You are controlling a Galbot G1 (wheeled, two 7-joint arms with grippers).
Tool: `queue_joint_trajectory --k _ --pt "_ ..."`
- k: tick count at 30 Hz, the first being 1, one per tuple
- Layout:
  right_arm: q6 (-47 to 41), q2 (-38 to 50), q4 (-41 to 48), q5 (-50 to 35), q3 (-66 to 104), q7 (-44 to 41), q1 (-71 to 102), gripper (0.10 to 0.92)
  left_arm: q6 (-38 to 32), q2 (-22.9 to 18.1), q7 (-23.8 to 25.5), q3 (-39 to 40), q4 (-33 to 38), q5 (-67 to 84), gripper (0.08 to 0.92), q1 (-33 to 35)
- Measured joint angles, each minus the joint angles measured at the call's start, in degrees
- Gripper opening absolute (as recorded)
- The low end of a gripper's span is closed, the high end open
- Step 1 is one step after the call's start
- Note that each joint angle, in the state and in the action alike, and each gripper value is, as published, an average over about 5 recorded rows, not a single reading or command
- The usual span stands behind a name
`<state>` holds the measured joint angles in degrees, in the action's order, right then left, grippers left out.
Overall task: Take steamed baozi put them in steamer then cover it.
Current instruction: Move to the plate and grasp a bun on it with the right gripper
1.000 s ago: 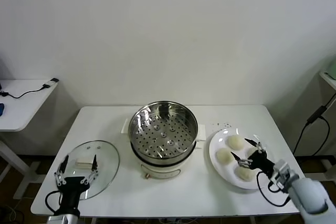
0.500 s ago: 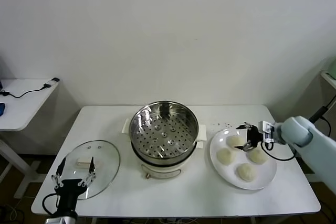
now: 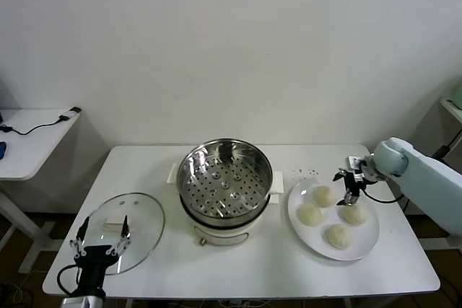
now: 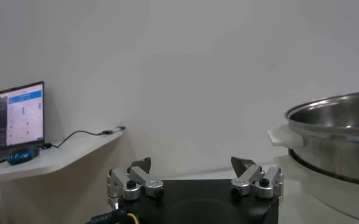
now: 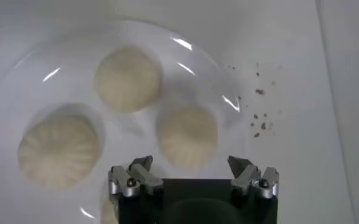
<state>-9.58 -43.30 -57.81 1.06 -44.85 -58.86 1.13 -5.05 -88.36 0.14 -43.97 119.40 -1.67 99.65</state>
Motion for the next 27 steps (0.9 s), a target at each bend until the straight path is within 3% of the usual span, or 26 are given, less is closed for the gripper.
queue_joint_trajectory --k 12,27 --pt "0.74 -5.19 5.54 0.90 -4.29 -0.69 -1.95 0.815 0.03 0.13 -0.03 -0.13 -1.17 -0.36 0.823 -0.71" --pt "1.71 -6.51 7.12 0.53 -6.42 -1.21 -3.67 0.683 0.05 0.41 -0.03 -0.10 -1.26 -0.78 0.823 -0.90"
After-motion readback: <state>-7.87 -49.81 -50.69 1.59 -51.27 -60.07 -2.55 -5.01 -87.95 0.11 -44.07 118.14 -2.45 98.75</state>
